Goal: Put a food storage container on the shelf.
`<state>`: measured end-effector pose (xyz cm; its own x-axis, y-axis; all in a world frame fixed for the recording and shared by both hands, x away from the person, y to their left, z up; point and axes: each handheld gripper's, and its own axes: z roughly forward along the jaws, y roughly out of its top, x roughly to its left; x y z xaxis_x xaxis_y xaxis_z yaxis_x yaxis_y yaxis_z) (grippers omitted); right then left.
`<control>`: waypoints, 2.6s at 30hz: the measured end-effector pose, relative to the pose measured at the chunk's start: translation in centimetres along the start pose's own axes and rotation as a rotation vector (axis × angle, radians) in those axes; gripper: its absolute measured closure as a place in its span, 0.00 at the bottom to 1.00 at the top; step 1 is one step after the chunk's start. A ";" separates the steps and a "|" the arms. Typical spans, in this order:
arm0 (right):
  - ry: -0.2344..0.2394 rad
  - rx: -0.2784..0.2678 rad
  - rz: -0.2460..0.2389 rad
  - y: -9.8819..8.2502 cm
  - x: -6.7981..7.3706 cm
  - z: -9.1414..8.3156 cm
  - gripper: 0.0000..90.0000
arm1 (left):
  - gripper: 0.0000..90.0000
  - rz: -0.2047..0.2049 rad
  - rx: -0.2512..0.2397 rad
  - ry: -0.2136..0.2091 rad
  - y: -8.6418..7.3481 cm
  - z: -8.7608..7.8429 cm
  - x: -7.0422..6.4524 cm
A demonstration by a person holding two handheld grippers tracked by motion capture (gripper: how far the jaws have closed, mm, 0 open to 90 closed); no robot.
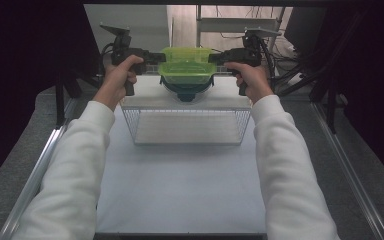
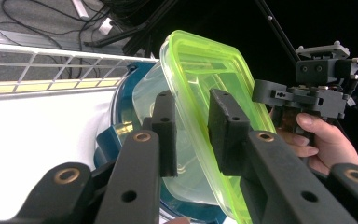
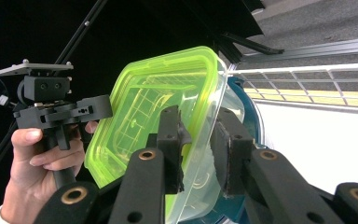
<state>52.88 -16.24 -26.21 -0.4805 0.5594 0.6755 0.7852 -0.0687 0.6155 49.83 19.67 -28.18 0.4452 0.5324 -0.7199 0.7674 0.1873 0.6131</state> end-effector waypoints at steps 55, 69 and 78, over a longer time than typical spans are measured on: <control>-0.099 -0.084 -0.418 -5.7 2.7 -6.4 0.32 | 0.20 0.347 -0.077 0.109 -6.5 -5.1 -2.8; -0.106 -0.029 -0.508 -13.4 1.4 -9.5 0.33 | 0.20 0.420 -0.021 0.162 -16.0 -6.7 -1.5; -0.114 0.019 -0.489 -19.3 -1.2 -11.0 0.33 | 0.20 0.419 0.049 0.201 -22.6 -6.3 0.9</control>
<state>34.00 -24.68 -34.45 -0.7492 0.6089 0.2606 0.4860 0.2382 0.8409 29.96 21.10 -40.67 0.6269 0.7041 -0.3336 0.5638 -0.1146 0.8179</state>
